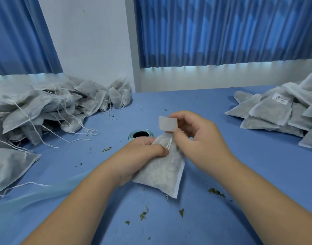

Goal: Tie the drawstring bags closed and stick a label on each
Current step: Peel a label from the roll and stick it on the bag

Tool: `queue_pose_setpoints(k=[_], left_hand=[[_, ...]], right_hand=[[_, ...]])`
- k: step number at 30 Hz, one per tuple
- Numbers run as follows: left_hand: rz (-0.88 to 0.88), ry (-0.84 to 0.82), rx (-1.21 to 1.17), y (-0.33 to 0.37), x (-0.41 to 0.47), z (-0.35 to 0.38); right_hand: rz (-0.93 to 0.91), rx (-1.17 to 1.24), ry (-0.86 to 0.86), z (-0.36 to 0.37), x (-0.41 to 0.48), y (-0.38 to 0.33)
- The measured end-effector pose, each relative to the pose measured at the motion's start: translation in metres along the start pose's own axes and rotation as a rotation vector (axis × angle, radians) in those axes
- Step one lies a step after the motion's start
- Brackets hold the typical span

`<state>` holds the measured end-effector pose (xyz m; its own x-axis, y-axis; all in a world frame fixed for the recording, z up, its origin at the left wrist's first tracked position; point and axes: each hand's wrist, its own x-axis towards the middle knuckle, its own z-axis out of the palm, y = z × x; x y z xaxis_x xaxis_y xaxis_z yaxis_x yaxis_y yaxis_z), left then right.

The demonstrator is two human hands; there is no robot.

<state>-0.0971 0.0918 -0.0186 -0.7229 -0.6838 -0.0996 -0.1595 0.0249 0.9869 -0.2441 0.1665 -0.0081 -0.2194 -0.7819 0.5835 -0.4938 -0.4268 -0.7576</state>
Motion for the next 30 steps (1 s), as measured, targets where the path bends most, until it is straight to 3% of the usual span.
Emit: queue_pose_setpoints(k=[8,13,30], left_hand=[[-0.063,-0.085,-0.098,0.002,-0.002,-0.001],[-0.066,-0.083,-0.121,0.004,-0.005,0.002],[-0.046,0.005,-0.163,-0.002,-0.001,0.000]], right_hand=[[-0.275,-0.385,0.052,-0.015,-0.010,0.010],[-0.393,-0.519,-0.005,-0.015,-0.012,0.012],[-0.384,-0.709,-0.215,-0.017,-0.014,0.005]])
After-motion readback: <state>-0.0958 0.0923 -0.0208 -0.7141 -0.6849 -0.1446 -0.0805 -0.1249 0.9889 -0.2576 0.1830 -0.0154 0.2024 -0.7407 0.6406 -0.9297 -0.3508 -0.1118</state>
